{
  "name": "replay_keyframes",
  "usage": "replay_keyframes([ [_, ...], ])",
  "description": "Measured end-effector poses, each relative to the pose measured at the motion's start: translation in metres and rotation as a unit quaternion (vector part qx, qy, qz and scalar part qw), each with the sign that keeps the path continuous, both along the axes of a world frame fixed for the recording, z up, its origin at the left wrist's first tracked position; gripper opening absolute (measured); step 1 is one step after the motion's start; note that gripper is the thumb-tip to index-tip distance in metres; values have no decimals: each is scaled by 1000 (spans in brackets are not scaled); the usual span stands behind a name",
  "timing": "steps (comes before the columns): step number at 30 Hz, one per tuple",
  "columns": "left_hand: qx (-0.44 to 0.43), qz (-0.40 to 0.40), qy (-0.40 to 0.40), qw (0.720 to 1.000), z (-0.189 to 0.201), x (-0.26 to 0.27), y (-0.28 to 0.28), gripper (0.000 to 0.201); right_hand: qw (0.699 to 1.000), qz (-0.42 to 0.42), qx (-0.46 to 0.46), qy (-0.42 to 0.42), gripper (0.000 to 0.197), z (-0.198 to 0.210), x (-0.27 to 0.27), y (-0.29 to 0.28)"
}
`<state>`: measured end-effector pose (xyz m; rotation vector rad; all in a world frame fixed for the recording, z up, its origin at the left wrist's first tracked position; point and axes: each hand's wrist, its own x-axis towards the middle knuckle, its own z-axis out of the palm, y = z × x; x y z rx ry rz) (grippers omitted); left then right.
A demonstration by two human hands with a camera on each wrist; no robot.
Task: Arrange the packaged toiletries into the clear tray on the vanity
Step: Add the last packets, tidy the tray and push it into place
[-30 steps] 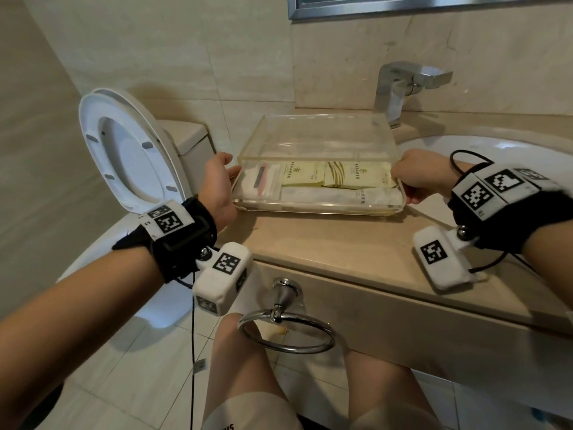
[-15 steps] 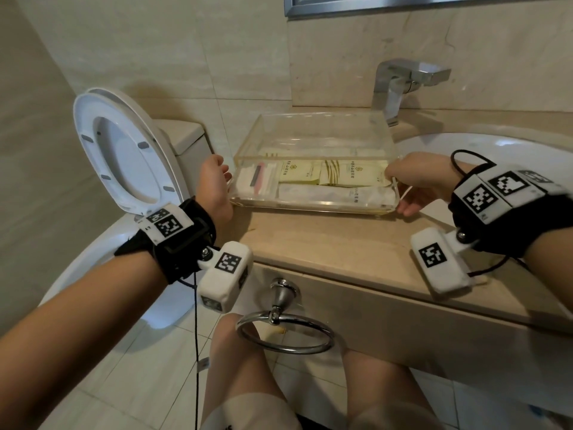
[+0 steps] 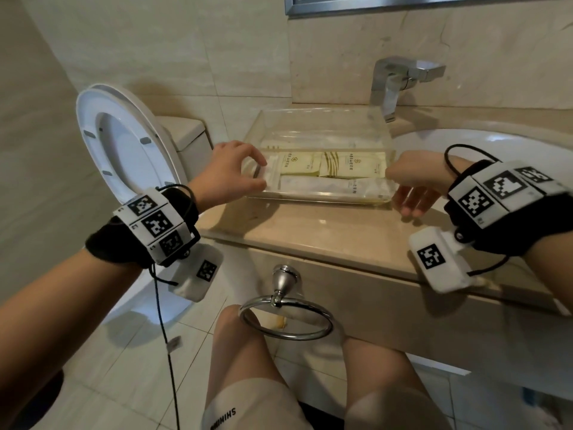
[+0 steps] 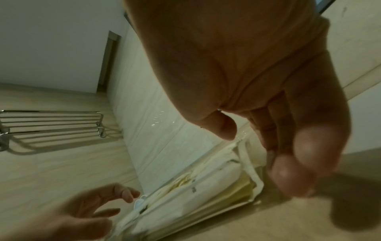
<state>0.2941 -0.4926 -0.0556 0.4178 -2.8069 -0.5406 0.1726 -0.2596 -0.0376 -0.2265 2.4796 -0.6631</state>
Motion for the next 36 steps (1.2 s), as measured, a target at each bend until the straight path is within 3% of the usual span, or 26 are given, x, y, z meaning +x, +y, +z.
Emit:
replay_keyframes([
  [4,-55,-72,-23,996,-4,8,-1,42,998,-6,-25,-51,47,-4,5,4],
  [10,-82,-109,-76,988,-13,11,1,45,994,-10,-39,-100,50,-5,8,1],
  [19,-90,-116,-62,987,-17,1,-6,45,993,-28,-108,-25,20,-12,6,-1],
  [25,-87,-114,-88,986,-15,1,-2,53,995,-23,-99,-6,33,-12,2,-2],
  [36,-133,-103,-71,983,-19,-6,-11,62,994,-22,-110,-16,29,-12,-3,-5],
])
